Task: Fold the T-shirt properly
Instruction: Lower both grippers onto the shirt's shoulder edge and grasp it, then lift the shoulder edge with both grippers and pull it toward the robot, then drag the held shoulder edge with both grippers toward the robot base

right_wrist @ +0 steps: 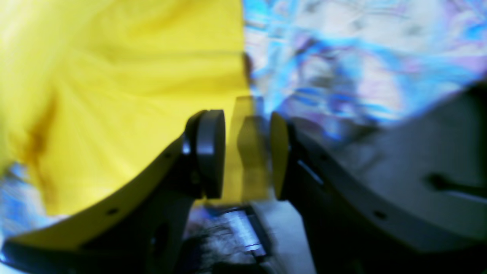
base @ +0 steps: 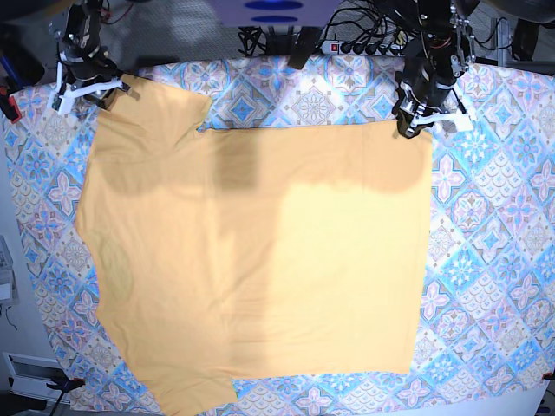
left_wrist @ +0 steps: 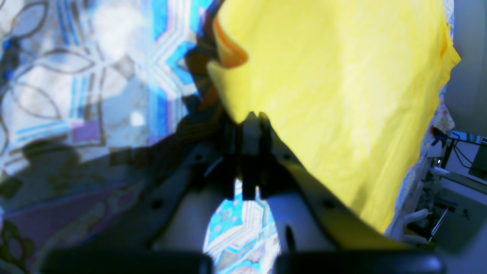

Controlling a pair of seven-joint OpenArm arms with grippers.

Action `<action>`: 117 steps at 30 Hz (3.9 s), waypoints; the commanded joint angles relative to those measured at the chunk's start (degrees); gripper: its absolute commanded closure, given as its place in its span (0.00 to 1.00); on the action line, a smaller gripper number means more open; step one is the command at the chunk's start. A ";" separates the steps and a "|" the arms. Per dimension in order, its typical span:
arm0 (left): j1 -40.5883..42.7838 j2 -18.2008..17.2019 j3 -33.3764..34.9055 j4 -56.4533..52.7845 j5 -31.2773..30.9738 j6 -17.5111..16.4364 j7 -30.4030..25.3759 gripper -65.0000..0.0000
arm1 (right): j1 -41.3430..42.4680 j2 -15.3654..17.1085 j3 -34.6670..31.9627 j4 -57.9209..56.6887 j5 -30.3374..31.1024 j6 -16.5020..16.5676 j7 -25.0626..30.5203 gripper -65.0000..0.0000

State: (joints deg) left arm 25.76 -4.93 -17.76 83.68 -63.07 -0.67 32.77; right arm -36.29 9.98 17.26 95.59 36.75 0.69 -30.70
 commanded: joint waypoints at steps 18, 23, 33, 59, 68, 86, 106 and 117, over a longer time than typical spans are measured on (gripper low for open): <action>0.22 -0.57 -0.13 0.23 0.87 0.89 0.50 1.00 | 2.93 0.44 -3.59 -6.05 1.01 0.41 -1.79 0.70; 0.13 -0.57 -0.13 0.23 0.87 0.89 0.50 1.00 | 2.93 0.44 -6.31 -6.05 1.01 0.41 -1.79 0.70; 0.13 -0.57 -0.13 0.23 0.87 0.89 0.50 1.00 | 3.02 0.44 -7.37 -6.14 4.87 8.06 -4.60 1.00; 17.71 -6.63 -0.04 14.03 0.78 0.80 0.68 1.00 | -11.49 0.62 9.78 1.33 9.62 12.28 -8.64 1.00; 18.77 -6.54 -0.22 17.99 0.52 0.80 0.41 1.00 | -13.33 0.62 9.78 9.68 9.71 12.37 -8.64 1.00; -2.07 -6.19 0.13 19.05 4.39 0.89 0.59 1.00 | 16.65 0.44 9.43 7.31 7.25 12.28 -17.17 1.00; -23.16 -5.14 0.22 -8.21 7.46 0.80 0.24 1.00 | 39.77 0.44 0.28 -21.53 -1.46 12.28 -9.70 0.99; -22.55 -5.40 0.31 -9.79 7.11 0.80 0.68 0.41 | 39.06 0.62 -2.44 -19.68 -1.54 12.10 -7.24 0.75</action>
State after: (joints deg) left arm 3.81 -9.54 -17.37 72.90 -55.33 1.08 34.09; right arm 1.87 9.82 14.41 74.54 34.59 12.19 -39.03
